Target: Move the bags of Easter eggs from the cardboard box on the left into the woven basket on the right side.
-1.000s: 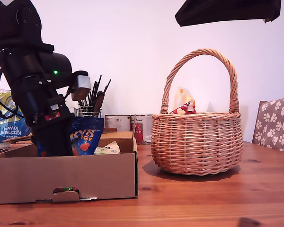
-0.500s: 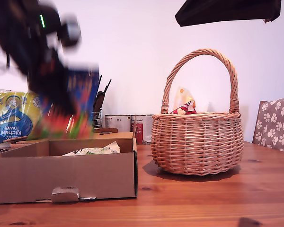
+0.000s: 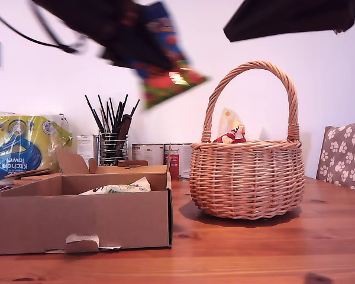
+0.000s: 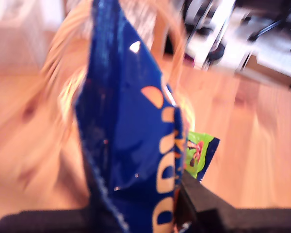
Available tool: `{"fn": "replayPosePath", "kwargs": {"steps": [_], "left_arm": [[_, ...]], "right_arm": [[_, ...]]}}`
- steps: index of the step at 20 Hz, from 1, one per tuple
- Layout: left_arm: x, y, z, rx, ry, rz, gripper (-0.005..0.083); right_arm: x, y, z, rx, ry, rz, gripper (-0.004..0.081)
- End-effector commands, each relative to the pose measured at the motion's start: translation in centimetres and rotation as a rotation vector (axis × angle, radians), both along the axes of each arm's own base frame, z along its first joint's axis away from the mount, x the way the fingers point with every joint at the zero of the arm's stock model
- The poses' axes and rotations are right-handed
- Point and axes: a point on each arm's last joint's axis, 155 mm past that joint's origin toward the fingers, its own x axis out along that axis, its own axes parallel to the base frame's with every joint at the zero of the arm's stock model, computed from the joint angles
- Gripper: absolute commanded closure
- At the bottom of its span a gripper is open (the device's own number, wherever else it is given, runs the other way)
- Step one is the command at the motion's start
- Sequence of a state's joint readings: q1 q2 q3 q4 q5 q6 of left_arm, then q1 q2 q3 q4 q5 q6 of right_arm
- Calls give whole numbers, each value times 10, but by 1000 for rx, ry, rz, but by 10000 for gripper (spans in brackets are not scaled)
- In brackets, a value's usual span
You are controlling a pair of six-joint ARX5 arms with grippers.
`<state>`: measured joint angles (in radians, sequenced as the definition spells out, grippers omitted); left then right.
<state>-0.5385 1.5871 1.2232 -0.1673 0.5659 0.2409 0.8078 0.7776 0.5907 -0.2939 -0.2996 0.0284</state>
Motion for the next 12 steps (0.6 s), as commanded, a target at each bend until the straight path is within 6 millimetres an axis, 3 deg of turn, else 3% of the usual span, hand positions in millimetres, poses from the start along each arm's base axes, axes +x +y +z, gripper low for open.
{"fn": "replayPosePath", "kwargs": {"steps": [1,5,12], "left_arm": [[12,-15,-10,-21,-22,12,797],[33,-51,-8,-103,-156,22,797],[57,-73,-21,-192,-204,60,797]], "right_arm": [[-7,-2,-6,-7,17,11,782],[-16,-12,-3,10,56,-11,782],[-19,-57,-14,-38,119,-202,782]]}}
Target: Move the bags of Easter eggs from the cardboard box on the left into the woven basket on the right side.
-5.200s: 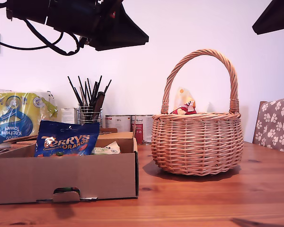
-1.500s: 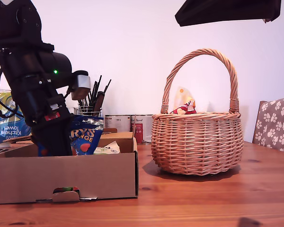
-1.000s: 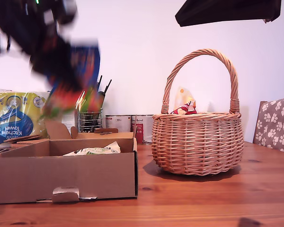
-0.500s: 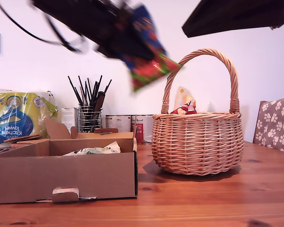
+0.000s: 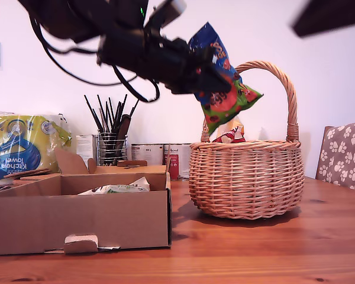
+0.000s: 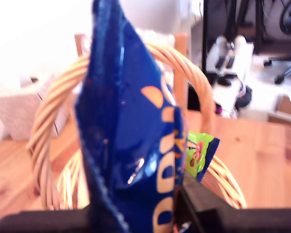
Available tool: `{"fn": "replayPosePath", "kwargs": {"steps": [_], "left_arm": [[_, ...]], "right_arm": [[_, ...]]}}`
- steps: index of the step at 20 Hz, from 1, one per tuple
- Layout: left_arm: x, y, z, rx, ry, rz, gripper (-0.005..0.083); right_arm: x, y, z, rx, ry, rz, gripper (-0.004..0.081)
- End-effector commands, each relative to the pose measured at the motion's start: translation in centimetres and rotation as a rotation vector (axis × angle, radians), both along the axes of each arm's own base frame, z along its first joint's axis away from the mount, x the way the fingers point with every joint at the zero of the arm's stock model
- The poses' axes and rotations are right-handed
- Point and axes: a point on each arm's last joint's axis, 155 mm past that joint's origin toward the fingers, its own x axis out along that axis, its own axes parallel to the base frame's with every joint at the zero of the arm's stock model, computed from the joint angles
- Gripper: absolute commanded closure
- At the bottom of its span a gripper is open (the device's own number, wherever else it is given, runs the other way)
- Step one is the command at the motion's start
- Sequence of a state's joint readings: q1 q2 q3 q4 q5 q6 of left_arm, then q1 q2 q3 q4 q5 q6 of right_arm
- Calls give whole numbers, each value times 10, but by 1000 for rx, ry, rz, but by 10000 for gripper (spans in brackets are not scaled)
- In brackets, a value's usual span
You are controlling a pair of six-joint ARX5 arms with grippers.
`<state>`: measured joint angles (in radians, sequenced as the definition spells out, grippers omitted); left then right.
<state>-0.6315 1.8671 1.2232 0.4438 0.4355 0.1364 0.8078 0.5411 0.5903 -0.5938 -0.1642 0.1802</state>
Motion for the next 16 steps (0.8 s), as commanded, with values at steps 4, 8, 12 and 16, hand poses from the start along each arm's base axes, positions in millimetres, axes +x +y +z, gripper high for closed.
{"fn": "replayPosePath", "kwargs": {"steps": [4,8,12,16], "left_arm": [[5,-25,-11,-15,0,-17,797],[9,-44,-20,12,20,-15,797],[17,-50,-41,112,56,35,797],[23,-46,-50,164,67,115,396]], "right_arm": [[11,-33,8,-3,-71,-168,782],[17,-61,40,21,-124,-299,782],[13,-74,72,41,-159,-327,782],[14,-80,81,30,-188,-344,782]]}}
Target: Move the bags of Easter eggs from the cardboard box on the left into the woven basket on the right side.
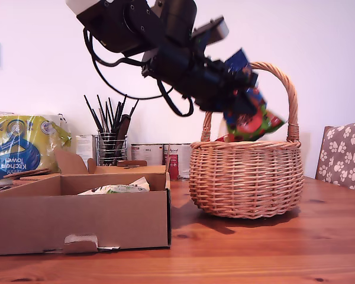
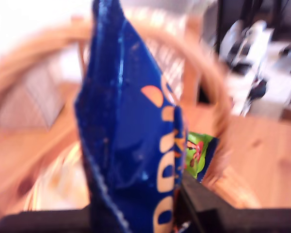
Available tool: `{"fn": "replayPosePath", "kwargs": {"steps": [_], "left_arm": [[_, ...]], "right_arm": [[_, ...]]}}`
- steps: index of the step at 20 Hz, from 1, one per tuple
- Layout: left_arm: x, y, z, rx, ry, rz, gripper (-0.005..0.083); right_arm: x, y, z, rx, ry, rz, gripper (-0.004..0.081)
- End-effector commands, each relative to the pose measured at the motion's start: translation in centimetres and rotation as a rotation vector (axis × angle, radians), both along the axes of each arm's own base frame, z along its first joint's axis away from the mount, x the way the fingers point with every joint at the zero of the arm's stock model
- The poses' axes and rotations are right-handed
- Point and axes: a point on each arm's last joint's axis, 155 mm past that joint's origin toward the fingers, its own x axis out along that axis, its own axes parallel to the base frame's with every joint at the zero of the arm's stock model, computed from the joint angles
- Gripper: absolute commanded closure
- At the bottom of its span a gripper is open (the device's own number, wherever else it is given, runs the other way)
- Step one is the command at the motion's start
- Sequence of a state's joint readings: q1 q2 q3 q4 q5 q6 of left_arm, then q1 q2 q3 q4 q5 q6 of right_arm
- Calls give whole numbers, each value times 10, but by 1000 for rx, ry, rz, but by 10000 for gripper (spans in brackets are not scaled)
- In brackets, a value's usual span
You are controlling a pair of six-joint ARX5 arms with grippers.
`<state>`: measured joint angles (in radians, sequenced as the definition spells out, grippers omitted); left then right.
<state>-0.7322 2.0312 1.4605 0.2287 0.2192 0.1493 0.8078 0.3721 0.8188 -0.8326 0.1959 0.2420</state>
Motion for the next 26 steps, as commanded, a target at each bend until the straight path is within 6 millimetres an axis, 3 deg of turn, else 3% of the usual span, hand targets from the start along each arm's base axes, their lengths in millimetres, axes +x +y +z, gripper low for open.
{"fn": "replayPosePath", "kwargs": {"steps": [1,2,3,6,10,13,17,22,26], "left_arm": [[0,-3,-15,26,4,8,256],[-1,-5,-15,31,-4,0,164],[-4,-8,-11,38,-26,-13,127],[-9,-11,3,45,-21,-21,130],[-22,7,19,135,51,-21,142],[-33,31,37,170,89,-6,286],[-55,65,41,232,194,-27,808],[-68,107,17,254,273,-28,794],[-67,141,4,214,258,31,794]], "right_arm": [[0,1,-2,-11,-1,5,782],[0,1,-2,-11,0,6,782],[0,1,-2,-11,0,5,782],[0,1,-2,-12,0,5,782],[0,1,-2,-11,-1,6,782],[0,1,-2,-10,-1,5,782],[0,1,-2,-11,0,6,782],[-1,5,-1,-2,0,22,782],[-3,20,4,13,-7,91,782]]}}
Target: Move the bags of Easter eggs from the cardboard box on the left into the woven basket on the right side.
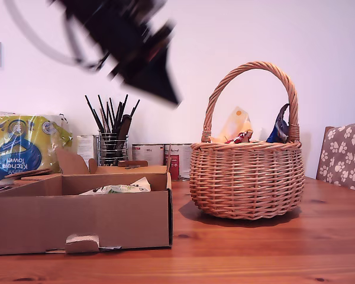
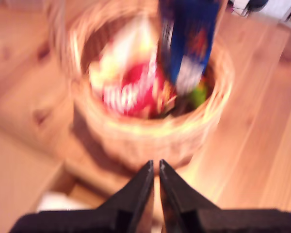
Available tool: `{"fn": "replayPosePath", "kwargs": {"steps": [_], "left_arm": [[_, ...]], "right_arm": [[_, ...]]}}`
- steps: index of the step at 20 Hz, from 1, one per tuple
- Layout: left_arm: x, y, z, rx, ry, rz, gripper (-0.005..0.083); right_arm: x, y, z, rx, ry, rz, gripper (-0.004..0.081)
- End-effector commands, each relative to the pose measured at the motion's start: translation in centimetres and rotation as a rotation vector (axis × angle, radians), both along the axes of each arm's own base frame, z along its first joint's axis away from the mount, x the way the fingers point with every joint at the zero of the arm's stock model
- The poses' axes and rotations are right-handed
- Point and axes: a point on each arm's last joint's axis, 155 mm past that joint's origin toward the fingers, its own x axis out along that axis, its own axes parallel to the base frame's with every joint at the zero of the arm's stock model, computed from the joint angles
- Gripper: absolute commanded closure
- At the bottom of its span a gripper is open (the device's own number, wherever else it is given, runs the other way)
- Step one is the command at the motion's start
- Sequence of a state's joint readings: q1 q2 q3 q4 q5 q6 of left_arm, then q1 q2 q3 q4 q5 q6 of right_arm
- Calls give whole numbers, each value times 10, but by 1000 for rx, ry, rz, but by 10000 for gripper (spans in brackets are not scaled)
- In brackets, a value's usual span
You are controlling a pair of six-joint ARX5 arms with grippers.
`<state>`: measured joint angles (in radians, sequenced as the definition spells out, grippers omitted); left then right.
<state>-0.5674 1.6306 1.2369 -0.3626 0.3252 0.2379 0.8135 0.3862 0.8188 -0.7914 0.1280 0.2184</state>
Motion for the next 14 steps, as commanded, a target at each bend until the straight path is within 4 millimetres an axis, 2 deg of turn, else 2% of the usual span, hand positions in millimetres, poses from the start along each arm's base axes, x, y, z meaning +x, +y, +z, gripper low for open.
{"fn": "replayPosePath", "kwargs": {"steps": [1,4,8,9,10,11,13,14], "left_arm": [[2,11,14,-38,-48,21,794],[7,39,4,-39,-62,75,794],[14,78,-14,3,8,161,794],[15,83,-17,7,21,174,786],[15,87,-18,10,29,182,742],[15,88,-19,3,40,183,591],[13,86,-18,-9,48,175,68],[15,85,-16,-11,36,177,-17]], "right_arm": [[2,10,-3,-8,12,29,782],[6,22,-7,-20,36,59,782],[9,38,-11,-28,59,103,782],[10,42,-14,-34,69,113,782],[11,44,-16,-47,72,124,782],[11,46,-18,-63,71,134,782],[13,50,-22,-85,74,147,782],[15,52,-24,-89,78,147,782]]}}
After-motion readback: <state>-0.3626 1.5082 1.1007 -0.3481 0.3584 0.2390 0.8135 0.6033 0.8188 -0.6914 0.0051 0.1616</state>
